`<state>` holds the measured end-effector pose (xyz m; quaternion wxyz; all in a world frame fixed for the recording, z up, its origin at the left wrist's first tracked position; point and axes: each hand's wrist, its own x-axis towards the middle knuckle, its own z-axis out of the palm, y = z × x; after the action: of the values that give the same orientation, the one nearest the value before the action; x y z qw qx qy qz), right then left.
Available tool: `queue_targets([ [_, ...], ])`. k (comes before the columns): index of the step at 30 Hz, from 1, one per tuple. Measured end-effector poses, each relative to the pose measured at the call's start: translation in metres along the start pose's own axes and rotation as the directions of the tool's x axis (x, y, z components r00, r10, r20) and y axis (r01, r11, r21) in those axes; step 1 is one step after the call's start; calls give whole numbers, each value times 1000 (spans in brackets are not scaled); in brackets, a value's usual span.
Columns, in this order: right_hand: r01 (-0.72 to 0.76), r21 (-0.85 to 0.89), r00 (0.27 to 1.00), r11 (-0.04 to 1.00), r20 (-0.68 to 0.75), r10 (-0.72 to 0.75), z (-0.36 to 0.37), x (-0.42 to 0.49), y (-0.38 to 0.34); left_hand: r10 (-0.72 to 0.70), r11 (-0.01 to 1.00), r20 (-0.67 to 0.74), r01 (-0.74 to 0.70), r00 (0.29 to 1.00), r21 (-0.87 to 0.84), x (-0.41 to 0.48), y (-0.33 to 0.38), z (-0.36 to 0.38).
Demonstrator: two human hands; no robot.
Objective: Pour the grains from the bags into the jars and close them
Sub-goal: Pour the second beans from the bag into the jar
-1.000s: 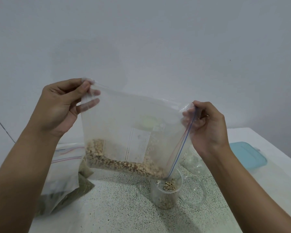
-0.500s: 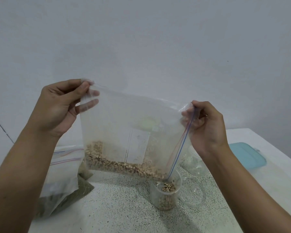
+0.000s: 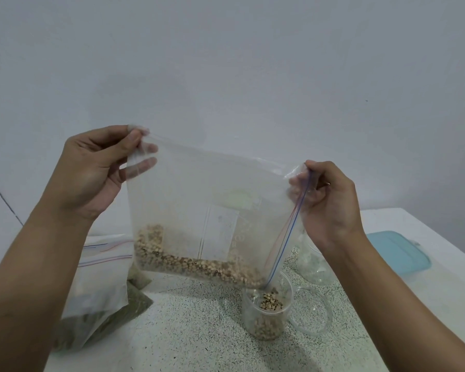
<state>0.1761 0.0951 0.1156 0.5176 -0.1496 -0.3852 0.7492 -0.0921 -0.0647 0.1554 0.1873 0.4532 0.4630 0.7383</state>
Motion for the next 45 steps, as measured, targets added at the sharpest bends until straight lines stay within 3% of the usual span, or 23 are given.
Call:
queue_targets([
  [45,-10,51,1000,999,29,8,17,11,1,53,997,-33,-51,998,51,23,10,-4],
])
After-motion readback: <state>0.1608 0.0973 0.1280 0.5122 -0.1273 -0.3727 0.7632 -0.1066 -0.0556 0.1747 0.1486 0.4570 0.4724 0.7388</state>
